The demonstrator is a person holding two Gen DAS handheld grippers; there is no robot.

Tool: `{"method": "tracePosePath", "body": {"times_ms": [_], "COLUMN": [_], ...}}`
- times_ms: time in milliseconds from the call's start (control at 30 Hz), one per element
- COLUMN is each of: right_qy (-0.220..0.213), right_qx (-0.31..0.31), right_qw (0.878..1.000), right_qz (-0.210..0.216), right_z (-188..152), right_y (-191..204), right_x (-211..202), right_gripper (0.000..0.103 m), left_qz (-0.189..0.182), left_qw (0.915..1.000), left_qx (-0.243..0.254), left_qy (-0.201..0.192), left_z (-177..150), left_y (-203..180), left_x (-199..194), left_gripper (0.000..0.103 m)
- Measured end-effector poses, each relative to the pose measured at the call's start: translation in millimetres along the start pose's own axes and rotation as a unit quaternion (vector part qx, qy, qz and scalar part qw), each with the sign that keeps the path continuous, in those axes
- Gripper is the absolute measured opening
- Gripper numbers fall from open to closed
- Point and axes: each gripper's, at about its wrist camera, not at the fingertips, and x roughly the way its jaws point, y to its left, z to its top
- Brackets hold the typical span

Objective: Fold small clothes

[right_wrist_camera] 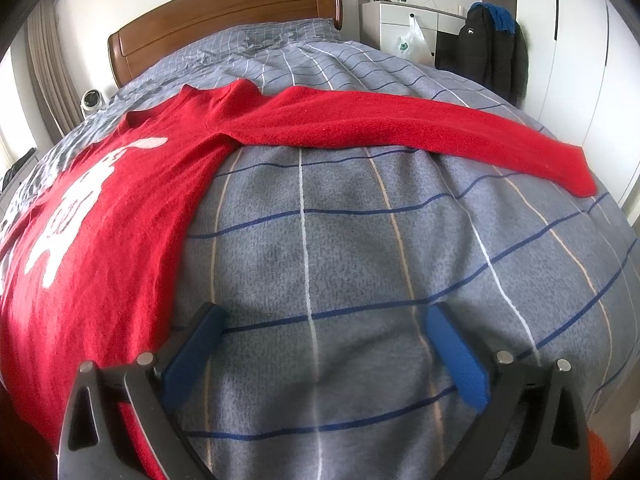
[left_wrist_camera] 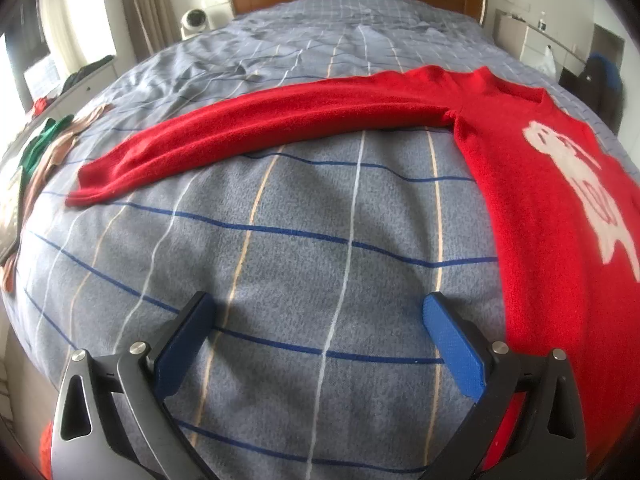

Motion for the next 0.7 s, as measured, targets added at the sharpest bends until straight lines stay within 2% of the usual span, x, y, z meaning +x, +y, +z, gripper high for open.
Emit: {"method": "tracePosePath", "body": {"times_ms": [700], "right_qy": [-0.001], "right_qx": [-0.004], "right_qw": [1.000], "right_qz": [-0.003], "right_z": [-0.1], "right_y": [1.9], "right_x": [2.6], "right_gripper": [0.102], "left_qz": [-0.001], "left_qw": [1.0000], "left_qx": [0.000], "left_qy": [-0.002], "left_z": [-0.7], "left_y": [2.6], "left_x": [0.5], "left_gripper": [0.103]}}
